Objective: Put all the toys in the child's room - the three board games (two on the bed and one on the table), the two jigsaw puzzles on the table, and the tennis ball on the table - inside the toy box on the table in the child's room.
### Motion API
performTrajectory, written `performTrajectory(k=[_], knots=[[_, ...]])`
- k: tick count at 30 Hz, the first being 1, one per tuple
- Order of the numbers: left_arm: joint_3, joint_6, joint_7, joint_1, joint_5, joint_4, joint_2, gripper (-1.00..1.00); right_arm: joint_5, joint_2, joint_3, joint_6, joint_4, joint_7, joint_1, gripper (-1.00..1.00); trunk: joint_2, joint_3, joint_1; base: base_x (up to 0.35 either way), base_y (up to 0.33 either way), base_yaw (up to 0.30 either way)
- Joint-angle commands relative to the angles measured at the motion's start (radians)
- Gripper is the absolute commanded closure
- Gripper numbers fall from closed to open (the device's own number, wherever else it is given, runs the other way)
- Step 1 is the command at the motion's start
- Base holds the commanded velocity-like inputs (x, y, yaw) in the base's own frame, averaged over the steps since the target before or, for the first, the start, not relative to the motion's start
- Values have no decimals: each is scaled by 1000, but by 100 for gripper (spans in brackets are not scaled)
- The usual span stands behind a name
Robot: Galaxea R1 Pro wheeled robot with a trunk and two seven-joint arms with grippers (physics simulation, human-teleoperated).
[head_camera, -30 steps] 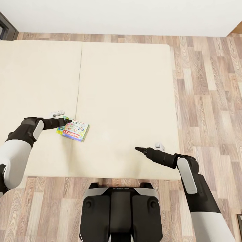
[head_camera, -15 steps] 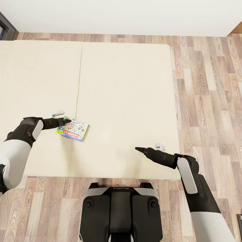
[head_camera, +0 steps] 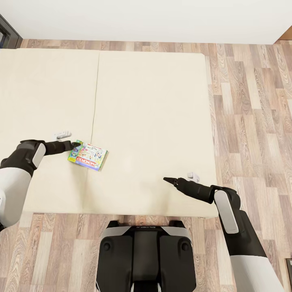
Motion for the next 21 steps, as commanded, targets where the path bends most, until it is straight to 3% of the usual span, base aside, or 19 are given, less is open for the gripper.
performTrajectory(k=[1,21], knots=[[5,8,-3,-1,2,-1,0,-100,9,0,-2,5,0,10,-1,-100,-2,-1,1,0,0,0],[6,6,-7,-7,5,0,3,-100,7,0,-2,6,-1,8,-3,-100,-2,-23,1,0,0,0]])
